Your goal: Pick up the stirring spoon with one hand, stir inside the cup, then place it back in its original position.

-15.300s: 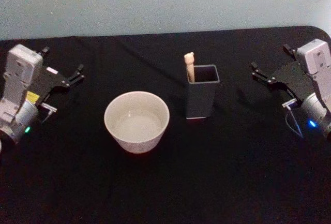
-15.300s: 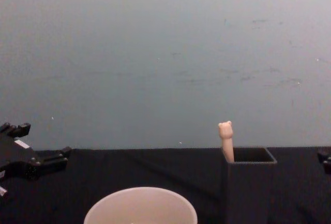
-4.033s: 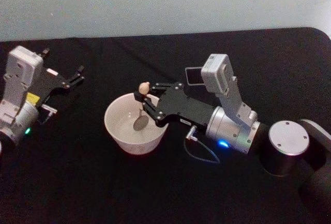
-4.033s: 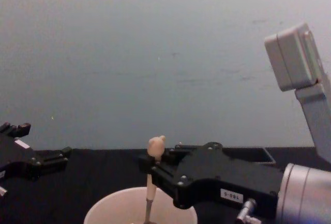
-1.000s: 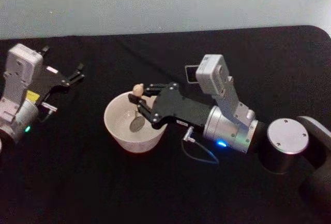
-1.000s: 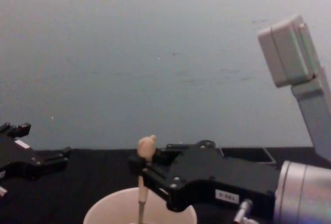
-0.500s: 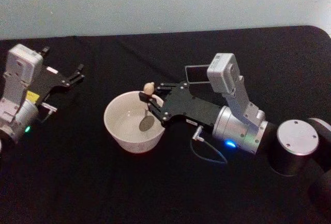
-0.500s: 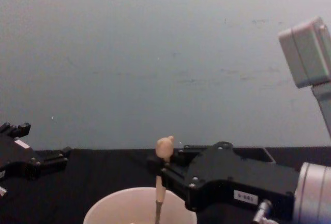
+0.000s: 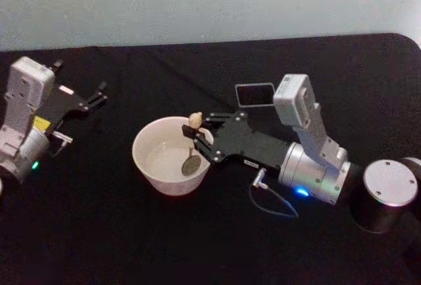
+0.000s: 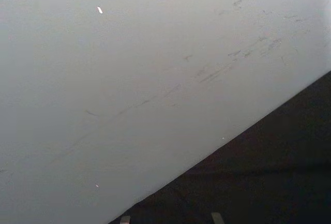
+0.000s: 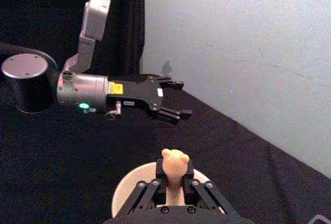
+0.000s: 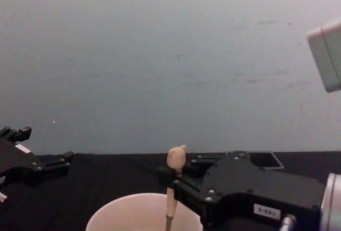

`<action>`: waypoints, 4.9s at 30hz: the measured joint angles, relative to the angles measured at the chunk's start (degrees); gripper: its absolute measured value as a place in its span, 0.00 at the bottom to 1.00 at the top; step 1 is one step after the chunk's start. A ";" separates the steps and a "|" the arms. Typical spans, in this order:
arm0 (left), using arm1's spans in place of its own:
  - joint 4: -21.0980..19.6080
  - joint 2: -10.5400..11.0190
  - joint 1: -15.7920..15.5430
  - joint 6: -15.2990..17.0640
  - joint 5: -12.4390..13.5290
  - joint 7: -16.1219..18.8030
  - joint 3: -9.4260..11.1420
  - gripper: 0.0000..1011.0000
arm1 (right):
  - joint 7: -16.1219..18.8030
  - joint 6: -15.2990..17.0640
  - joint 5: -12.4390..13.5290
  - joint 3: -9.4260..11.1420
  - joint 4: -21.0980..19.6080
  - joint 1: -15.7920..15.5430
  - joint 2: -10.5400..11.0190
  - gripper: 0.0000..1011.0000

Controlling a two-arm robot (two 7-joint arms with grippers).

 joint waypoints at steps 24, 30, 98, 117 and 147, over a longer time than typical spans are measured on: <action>0.00 0.00 0.00 0.00 0.00 0.00 0.00 0.99 | 0.86 -0.13 -0.77 -2.66 0.66 1.18 -1.40 0.17; 0.00 0.00 0.00 0.00 0.00 0.00 0.00 0.99 | 0.74 -0.73 -1.25 -2.93 1.98 2.52 -2.52 0.17; 0.00 0.00 0.00 0.00 0.00 0.00 0.00 0.99 | 1.05 0.22 0.01 -2.14 -0.02 0.44 -0.87 0.17; 0.00 0.00 0.00 0.00 0.00 0.00 0.00 0.99 | 0.40 -0.95 -2.17 -3.46 4.79 4.11 -3.89 0.17; 0.00 0.00 0.00 0.00 0.00 0.00 0.00 0.99 | -0.58 -0.78 -1.55 -0.91 4.23 3.74 -3.49 0.17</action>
